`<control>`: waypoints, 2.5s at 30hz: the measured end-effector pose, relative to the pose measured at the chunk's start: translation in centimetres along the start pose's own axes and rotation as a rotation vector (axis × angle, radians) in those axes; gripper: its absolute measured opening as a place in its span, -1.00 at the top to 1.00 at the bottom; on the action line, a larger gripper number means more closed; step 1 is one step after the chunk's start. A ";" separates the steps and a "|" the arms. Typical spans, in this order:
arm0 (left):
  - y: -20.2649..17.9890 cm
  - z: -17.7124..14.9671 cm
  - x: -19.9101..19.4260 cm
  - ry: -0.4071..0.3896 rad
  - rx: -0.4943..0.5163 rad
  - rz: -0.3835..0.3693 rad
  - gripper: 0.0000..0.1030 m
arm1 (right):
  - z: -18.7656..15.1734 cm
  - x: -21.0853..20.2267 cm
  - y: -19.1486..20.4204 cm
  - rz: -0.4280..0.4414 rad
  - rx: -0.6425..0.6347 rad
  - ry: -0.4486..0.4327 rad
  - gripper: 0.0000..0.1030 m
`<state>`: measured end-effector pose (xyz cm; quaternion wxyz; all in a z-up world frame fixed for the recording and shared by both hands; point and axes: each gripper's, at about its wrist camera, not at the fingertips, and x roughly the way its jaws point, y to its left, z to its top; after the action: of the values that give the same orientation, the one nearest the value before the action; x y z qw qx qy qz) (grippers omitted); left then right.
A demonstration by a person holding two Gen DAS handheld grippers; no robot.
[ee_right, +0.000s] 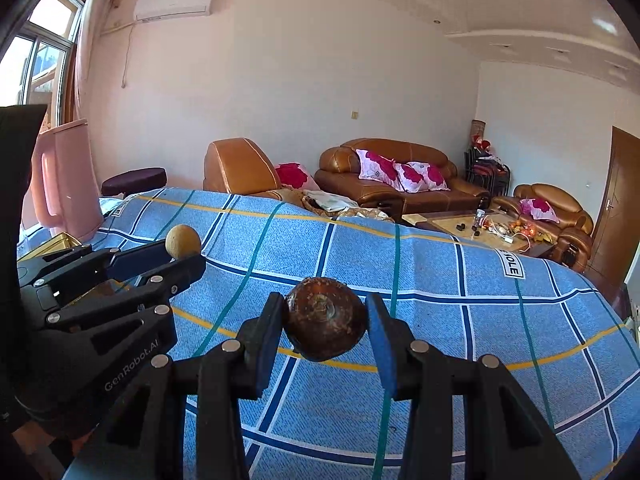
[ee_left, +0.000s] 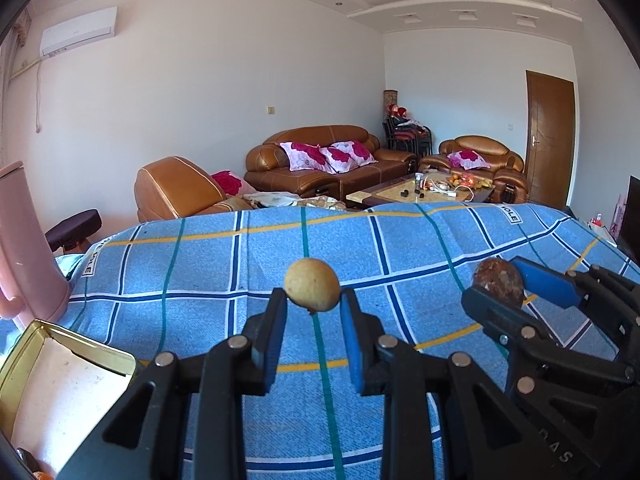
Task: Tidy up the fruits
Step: 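Lift both held fruits and carry them toward the gold tin tray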
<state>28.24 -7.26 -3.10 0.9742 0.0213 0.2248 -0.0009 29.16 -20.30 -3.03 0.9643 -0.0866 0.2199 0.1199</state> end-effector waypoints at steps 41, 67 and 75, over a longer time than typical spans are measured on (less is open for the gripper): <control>0.8 -3.3 -6.2 0.021 0.074 -0.027 0.44 | -1.9 -4.2 2.6 0.019 0.010 0.001 0.15; 4.6 -5.8 -12.7 -0.060 0.022 -0.031 0.44 | -3.4 -8.5 7.7 0.122 0.002 -0.041 0.15; 6.3 -6.3 -14.3 -0.078 0.003 -0.022 0.44 | -3.5 -9.1 9.1 0.153 -0.006 -0.049 0.15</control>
<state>12.69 -0.81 -2.21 0.9821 0.0204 0.1869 -0.0126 17.38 -14.16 -3.16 0.9571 -0.0694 0.2018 0.1959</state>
